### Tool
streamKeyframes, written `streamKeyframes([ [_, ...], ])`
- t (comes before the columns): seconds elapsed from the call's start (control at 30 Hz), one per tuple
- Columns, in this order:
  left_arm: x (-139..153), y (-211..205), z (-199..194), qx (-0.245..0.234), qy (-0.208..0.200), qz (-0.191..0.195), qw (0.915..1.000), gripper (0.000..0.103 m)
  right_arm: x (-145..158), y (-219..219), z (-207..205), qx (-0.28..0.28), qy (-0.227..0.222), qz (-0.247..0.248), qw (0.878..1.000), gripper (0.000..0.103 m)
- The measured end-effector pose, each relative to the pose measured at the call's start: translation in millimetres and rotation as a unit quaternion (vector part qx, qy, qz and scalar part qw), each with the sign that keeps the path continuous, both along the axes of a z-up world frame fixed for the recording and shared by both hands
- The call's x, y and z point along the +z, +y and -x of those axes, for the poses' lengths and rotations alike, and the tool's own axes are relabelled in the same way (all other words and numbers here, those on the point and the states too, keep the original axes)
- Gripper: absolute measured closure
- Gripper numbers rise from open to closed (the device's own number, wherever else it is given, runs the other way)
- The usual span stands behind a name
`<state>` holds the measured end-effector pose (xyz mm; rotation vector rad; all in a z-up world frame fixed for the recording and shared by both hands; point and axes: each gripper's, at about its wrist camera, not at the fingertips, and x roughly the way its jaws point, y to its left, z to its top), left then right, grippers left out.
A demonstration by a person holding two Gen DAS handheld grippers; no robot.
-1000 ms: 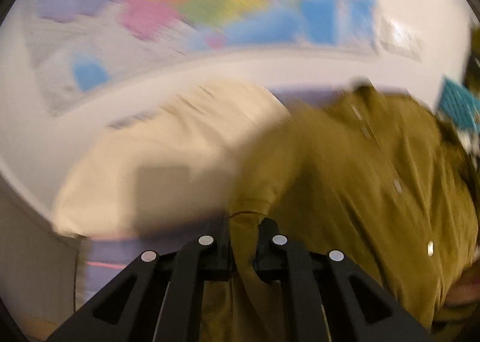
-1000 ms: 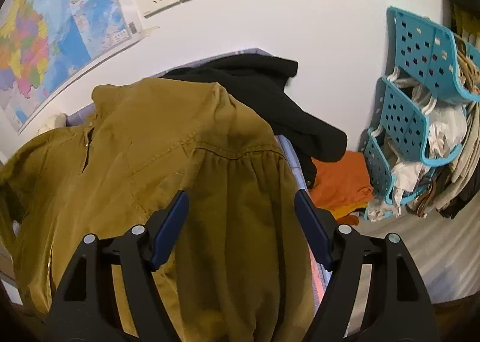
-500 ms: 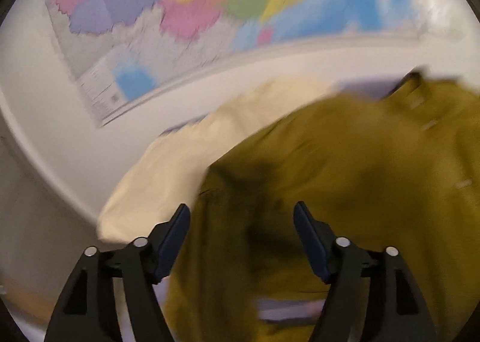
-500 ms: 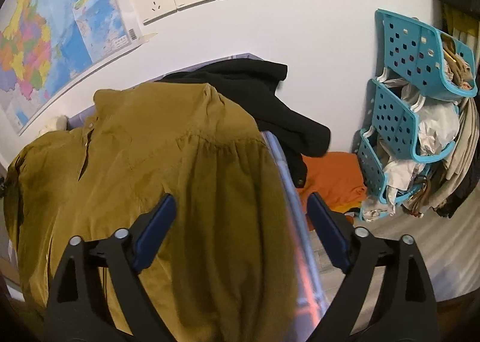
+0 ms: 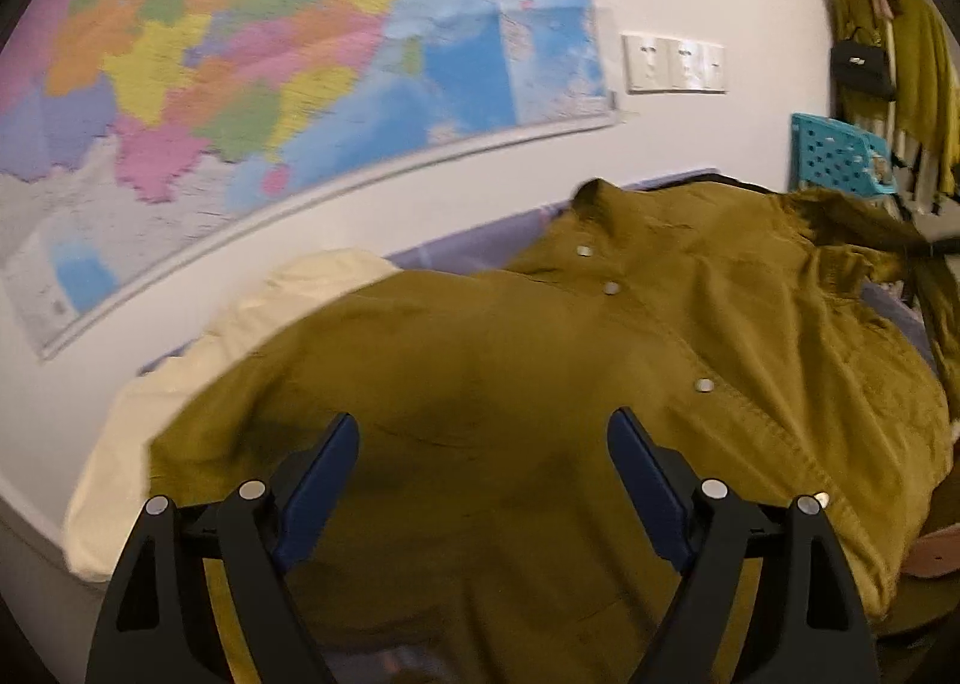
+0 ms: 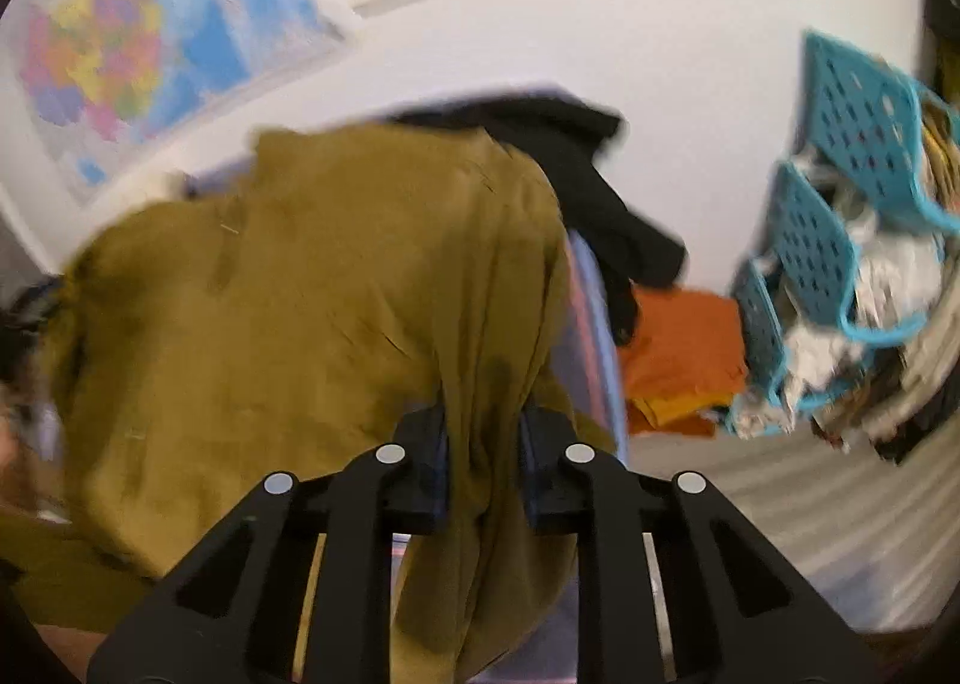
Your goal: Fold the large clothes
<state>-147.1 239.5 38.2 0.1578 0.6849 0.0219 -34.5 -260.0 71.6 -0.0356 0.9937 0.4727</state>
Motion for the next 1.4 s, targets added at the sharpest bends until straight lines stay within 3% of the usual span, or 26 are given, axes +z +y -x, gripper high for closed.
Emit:
streamKeyframes([
  [0.1,-3.2,-4.2,-6.9,-0.019,0.001,0.013,0.9997,0.021,50.5,34.3,3.0,0.066,-0.01,-0.016,0.998,0.086],
  [0.27,-1.5,-8.2,-18.7,-0.05,-0.001,0.039,0.998,0.021,92.1,126.4,-2.5,0.171,0.007,-0.041,0.984,0.085],
  [0.37,0.3,-13.0,-21.5,-0.066,0.0,0.05,0.9965,0.021,85.6,192.6,-10.5,0.222,0.038,-0.053,0.973,0.082],
  [0.47,-1.6,-17.3,-21.4,-0.087,0.007,0.07,0.9937,0.021,53.3,246.9,-26.4,0.244,0.072,-0.057,0.965,0.077],
  [0.57,-10.6,-25.5,-22.1,-0.115,0.027,0.1,0.988,0.02,15.1,273.8,-44.0,0.234,0.12,-0.063,0.963,0.058],
  [0.6,-14.0,-28.3,-22.8,-0.125,0.033,0.109,0.9856,0.018,5.8,274.9,-48.9,0.227,0.127,-0.063,0.963,0.049],
  [0.77,-39.3,-55.0,-32.6,-0.174,0.079,0.143,0.9712,0.016,-1.3,236.4,-57.6,0.174,0.101,-0.082,0.976,0.041],
  [0.87,-54.0,-85.0,-49.1,-0.212,0.116,0.184,0.9528,0.016,-2.0,185.9,-57.1,0.121,0.065,-0.093,0.986,0.034],
  [0.93,-61.4,-108.1,-59.3,-0.232,0.131,0.182,0.9465,0.016,-11.6,155.0,-58.1,0.074,0.048,-0.077,0.993,0.029],
  [1.0,-69.4,-130.0,-68.7,-0.251,0.145,0.181,0.9396,0.014,-29.5,129.9,-60.7,0.043,0.061,-0.075,0.994,0.028],
  [1.1,-92.4,-157.1,-88.7,-0.245,0.199,0.158,0.9357,0.015,-55.5,106.2,-59.5,0.02,0.082,-0.058,0.995,0.028],
  [1.13,-97.7,-161.9,-92.5,-0.238,0.21,0.148,0.9365,0.021,-63.8,101.7,-58.1,0.018,0.086,-0.058,0.994,0.028],
  [1.2,-103.0,-167.8,-95.3,-0.231,0.201,0.122,0.944,0.047,-73.9,99.3,-55.4,0.023,0.091,-0.068,0.993,0.028],
  [1.27,-96.4,-167.4,-95.1,-0.237,0.193,0.114,0.9452,0.089,-81.8,103.2,-54.7,0.032,0.089,-0.065,0.993,0.028],
  [1.3,-89.4,-162.1,-96.5,-0.233,0.194,0.129,0.9441,0.098,-85.0,105.6,-54.5,0.038,0.088,-0.06,0.994,0.033],
  [1.33,-81.3,-157.1,-97.3,-0.234,0.19,0.134,0.9442,0.099,-86.4,108.0,-54.7,0.048,0.088,-0.063,0.993,0.04],
  [1.37,-66.4,-149.3,-95.8,-0.233,0.165,0.128,0.9498,0.099,-86.7,110.2,-55.2,0.057,0.087,-0.07,0.992,0.059],
  [1.4,-55.9,-143.5,-94.6,-0.23,0.149,0.116,0.9548,0.099,-85.3,108.5,-53.5,0.06,0.086,-0.073,0.992,0.069],
])
